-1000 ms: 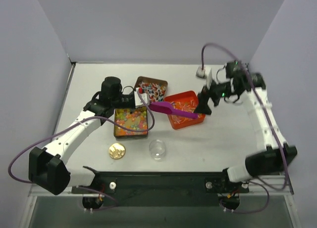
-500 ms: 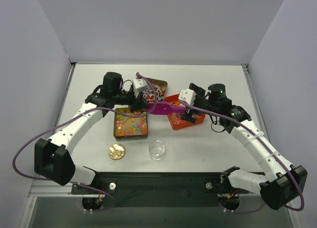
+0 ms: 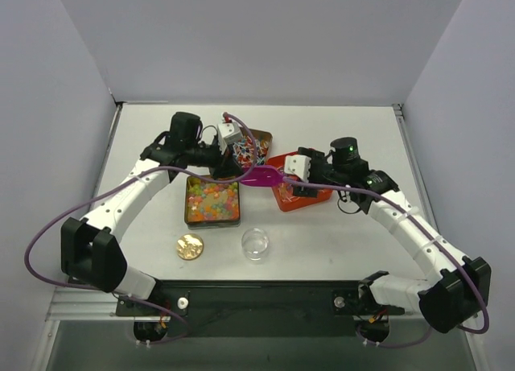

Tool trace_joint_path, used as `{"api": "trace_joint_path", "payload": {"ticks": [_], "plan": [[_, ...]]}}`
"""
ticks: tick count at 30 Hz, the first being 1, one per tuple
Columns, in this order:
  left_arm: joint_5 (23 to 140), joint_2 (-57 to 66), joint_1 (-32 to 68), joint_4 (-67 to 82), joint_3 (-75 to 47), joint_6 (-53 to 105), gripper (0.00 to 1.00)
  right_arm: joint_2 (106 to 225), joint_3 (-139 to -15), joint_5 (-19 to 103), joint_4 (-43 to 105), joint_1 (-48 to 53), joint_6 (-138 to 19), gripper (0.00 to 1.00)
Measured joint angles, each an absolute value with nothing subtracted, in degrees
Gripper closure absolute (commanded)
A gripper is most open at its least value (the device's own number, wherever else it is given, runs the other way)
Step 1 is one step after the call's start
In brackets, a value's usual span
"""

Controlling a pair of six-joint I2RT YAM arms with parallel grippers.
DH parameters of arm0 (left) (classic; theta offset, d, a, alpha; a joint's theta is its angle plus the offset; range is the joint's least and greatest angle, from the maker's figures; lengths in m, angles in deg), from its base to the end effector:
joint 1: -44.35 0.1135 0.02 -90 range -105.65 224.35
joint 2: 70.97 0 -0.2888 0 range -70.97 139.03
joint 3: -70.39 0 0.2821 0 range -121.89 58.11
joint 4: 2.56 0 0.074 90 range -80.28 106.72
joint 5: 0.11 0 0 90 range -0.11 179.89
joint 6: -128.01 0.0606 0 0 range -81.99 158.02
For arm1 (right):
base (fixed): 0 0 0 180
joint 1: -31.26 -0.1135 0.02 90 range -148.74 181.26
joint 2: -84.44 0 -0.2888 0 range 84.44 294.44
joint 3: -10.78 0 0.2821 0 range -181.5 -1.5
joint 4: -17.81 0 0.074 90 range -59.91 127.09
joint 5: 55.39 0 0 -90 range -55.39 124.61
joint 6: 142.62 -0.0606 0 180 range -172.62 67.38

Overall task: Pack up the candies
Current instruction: Adjust the spatula.

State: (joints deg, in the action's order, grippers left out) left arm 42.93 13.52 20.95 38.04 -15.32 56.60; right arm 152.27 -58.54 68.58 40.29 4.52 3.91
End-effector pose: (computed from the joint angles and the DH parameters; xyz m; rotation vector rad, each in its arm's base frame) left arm 0.3160 -0.1850 0.3338 1.1665 1.8238 -0.9625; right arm 0.2608 0.1693 0.3438 -1.5096 1.1174 0.2178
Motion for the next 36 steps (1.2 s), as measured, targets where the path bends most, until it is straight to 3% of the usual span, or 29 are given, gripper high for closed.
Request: {"api": "trace_joint_path", "payload": {"ticks": [15, 36], "plan": [[35.6, 25.4, 23.1, 49.6, -27.0, 57.3, 1.0, 150.9, -53.3, 66.7, 36.8, 1.2, 15.2, 0.57], [34.8, 25.8, 23.5, 51.2, -27.0, 56.6, 1.0, 151.4, -53.3, 64.3, 35.3, 0.8, 10.4, 0.63]]}}
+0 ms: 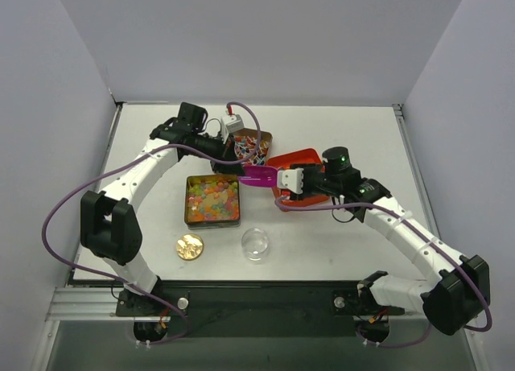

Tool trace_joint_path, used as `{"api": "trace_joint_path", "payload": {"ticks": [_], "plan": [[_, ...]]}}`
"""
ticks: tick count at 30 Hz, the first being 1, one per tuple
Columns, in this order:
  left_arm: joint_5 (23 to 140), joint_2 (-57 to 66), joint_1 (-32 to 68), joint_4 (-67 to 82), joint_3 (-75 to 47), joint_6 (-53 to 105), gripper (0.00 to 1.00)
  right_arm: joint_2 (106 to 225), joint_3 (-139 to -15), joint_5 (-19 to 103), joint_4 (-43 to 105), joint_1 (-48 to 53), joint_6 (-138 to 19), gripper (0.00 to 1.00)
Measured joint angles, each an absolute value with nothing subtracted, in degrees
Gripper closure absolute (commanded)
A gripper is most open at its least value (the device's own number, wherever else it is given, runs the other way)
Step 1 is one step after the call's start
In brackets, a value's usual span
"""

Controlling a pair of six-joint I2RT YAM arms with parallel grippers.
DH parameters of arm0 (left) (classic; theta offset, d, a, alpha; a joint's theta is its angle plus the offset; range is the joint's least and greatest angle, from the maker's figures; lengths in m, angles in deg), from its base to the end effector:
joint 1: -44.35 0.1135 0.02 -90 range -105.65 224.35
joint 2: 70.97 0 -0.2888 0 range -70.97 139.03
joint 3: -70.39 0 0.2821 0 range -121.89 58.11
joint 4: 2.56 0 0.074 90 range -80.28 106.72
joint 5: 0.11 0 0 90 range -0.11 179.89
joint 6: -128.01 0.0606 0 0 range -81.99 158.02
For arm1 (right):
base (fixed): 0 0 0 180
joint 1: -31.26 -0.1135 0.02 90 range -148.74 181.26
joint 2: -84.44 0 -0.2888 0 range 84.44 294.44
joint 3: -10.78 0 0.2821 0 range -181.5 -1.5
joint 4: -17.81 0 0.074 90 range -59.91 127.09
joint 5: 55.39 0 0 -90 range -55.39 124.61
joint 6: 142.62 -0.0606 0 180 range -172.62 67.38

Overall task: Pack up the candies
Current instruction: Adjust the spatula.

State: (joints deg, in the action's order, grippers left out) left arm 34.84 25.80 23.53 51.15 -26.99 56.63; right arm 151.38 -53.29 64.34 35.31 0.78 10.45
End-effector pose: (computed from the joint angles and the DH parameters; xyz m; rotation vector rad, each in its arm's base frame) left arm 0.3575 -0.1891 0.3164 1.1347 1.9988 -1.1944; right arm 0.2496 0.1818 0.3210 -1.5803 1.0171 0.1102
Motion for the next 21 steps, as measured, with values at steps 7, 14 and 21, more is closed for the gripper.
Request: {"api": "trace_joint_path", "payload": {"ticks": [7, 14, 21], "plan": [[34.2, 25.8, 23.5, 51.1, -27.0, 56.3, 1.0, 152.3, -53.3, 63.9, 35.0, 0.2, 10.6, 0.66], [33.7, 25.8, 23.6, 51.1, -27.0, 56.1, 1.0, 152.4, -53.3, 63.5, 34.1, -0.3, 10.6, 0.64], [33.7, 25.8, 23.6, 51.1, -27.0, 56.0, 1.0, 152.4, -53.3, 63.1, 34.1, -0.4, 10.5, 0.65]]}}
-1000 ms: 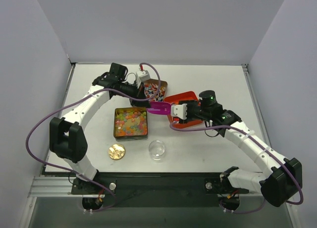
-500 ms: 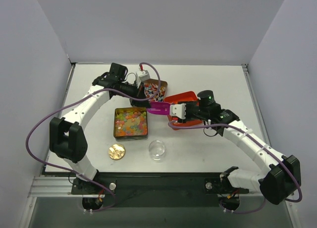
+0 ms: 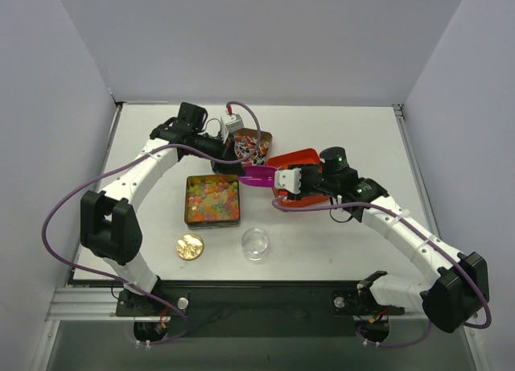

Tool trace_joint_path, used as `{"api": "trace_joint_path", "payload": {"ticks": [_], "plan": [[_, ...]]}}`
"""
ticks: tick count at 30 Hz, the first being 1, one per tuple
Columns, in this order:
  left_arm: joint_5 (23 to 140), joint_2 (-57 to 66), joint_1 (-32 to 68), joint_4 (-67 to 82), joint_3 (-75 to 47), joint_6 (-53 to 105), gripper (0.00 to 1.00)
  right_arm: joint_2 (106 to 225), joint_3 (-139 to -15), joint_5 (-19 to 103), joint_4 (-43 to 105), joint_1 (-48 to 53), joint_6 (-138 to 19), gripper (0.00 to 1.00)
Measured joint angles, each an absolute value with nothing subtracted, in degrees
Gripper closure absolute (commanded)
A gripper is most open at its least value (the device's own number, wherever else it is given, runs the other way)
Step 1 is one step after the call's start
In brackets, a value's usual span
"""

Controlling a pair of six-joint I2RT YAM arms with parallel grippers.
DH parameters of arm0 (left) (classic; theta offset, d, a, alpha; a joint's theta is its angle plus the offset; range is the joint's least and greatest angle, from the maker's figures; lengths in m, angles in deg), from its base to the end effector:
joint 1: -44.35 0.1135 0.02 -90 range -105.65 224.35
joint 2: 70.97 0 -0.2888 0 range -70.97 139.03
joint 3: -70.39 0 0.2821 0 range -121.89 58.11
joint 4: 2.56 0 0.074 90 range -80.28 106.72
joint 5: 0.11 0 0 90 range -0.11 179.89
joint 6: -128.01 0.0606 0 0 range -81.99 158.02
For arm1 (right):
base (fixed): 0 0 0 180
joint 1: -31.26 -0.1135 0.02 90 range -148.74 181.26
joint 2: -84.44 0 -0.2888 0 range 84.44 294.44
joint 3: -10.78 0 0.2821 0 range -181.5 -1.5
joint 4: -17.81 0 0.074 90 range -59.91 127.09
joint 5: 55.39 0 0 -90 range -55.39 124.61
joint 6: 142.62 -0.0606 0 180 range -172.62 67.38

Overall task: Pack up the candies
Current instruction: Adjust the spatula.

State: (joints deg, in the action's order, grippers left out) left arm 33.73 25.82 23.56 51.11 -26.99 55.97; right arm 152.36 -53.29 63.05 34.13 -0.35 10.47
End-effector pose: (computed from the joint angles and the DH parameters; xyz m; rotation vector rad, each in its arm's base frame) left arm 0.3570 -0.1894 0.3170 1.1281 1.9961 -1.2225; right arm 0.2509 0.1883 0.3183 -1.5835 1.0135 0.1010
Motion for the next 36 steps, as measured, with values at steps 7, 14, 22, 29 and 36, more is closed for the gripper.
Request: {"api": "trace_joint_path", "payload": {"ticks": [7, 14, 22, 29, 36], "plan": [[33.4, 26.4, 23.8, 51.1, -27.0, 55.2, 1.0, 152.3, -53.3, 62.6, 34.2, -0.4, 10.4, 0.7], [32.7, 26.8, 24.0, 50.7, -27.0, 54.3, 0.95, 152.2, -53.3, 62.5, 34.3, -0.4, 10.4, 1.0], [37.9, 26.9, 24.0, 49.3, -26.7, 51.0, 0.4, 152.3, -56.8, 62.7, 41.3, 0.2, 10.4, 1.0], [48.2, 22.0, 26.1, 45.3, -23.3, 49.1, 0.29, 158.2, -70.7, 63.2, 56.5, 5.9, 12.3, 1.0], [64.4, 10.6, 28.5, 41.2, -11.4, 49.7, 0.26, 170.1, -85.2, 60.9, 69.2, 7.5, 15.9, 1.0]]}}
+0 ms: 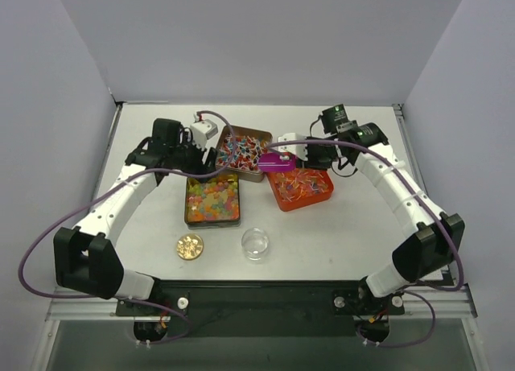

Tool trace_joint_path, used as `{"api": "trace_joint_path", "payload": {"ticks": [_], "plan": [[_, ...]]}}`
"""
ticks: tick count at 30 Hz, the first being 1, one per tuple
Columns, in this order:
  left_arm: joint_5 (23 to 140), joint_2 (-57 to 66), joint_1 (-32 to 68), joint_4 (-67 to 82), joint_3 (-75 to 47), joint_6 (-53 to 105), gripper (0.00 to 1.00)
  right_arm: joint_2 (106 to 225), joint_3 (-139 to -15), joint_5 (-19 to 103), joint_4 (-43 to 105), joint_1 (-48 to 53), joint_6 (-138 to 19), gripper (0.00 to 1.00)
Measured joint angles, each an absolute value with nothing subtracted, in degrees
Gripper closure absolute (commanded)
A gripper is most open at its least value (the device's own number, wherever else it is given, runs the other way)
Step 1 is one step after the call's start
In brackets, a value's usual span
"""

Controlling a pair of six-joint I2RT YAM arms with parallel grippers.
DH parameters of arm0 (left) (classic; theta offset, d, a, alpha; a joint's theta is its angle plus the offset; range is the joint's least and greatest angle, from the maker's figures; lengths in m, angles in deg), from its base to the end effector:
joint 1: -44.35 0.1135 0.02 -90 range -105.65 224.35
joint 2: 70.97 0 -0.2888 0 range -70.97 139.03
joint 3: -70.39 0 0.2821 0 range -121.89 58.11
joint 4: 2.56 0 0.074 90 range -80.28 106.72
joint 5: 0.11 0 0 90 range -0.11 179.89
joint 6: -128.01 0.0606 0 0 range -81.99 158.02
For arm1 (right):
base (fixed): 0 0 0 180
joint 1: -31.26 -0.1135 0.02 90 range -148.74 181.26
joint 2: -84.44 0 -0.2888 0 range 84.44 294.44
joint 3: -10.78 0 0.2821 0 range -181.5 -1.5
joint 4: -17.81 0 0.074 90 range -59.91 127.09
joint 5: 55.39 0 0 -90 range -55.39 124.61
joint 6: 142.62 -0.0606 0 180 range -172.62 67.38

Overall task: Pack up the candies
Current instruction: Adjust the spatula, then scoop the fake candies from the storage box.

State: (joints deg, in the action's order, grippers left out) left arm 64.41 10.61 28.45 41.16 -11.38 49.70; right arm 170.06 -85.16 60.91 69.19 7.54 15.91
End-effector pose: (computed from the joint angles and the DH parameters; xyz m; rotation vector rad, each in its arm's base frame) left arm 0.3325 -0.1218 0.3115 0.7625 2.1727 -0.5540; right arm 0.3300 0.1743 0.3677 -1.7398 1.3498 0.0931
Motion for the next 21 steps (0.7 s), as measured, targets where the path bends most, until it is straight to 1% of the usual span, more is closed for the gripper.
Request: {"api": "trace_joint_path", "payload": {"ticks": [6, 10, 14, 21], "plan": [[75.5, 10.0, 28.4, 41.0, -8.0, 51.3, 0.26, 181.1, -97.3, 54.4, 81.0, 10.0, 22.9, 1.0], [81.9, 9.5, 27.9, 39.0, -4.9, 52.0, 0.26, 186.6, -101.8, 47.2, 87.3, 12.2, 30.3, 1.0], [84.1, 7.4, 27.5, 38.7, -1.0, 51.9, 0.26, 189.8, -104.5, 41.7, 89.7, 13.6, 38.3, 1.0], [84.5, 2.2, 27.0, 37.8, 3.3, 50.7, 0.26, 195.9, -112.4, 33.6, 90.4, 14.4, 50.3, 1.0]]}}
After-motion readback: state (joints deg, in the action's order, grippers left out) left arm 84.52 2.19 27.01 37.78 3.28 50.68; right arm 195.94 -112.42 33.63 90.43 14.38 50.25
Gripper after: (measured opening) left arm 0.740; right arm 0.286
